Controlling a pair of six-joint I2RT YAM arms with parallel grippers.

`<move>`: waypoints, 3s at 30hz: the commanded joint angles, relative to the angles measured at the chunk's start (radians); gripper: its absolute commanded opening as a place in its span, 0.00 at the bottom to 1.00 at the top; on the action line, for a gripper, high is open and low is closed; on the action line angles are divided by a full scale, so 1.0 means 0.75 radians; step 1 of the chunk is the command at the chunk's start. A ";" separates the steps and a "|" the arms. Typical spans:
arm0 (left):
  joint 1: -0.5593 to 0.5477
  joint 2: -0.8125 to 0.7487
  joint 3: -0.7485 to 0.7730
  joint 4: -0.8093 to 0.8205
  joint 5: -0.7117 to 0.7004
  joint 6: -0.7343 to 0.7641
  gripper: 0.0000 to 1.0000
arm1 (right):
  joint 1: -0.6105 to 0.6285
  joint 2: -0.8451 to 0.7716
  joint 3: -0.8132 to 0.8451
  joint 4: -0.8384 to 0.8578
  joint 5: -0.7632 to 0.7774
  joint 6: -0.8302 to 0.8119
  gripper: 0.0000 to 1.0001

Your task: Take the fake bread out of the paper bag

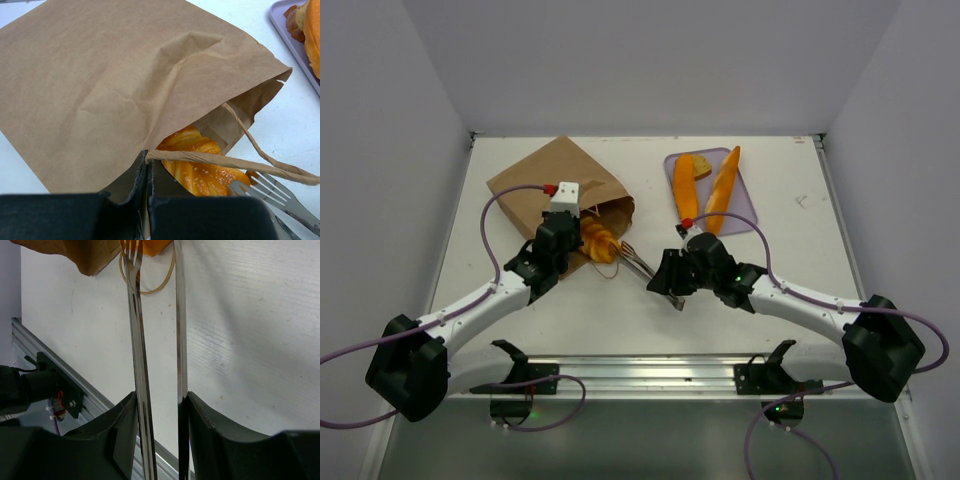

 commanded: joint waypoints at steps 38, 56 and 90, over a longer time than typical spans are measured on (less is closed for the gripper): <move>0.005 -0.011 -0.002 0.053 0.011 -0.009 0.00 | -0.075 -0.067 0.119 -0.057 -0.028 -0.056 0.48; 0.003 -0.017 -0.002 0.051 0.016 -0.007 0.00 | -0.104 0.203 0.354 -0.041 -0.075 -0.187 0.49; 0.001 -0.023 -0.004 0.051 0.018 -0.005 0.00 | -0.130 0.525 0.545 -0.016 -0.194 -0.316 0.43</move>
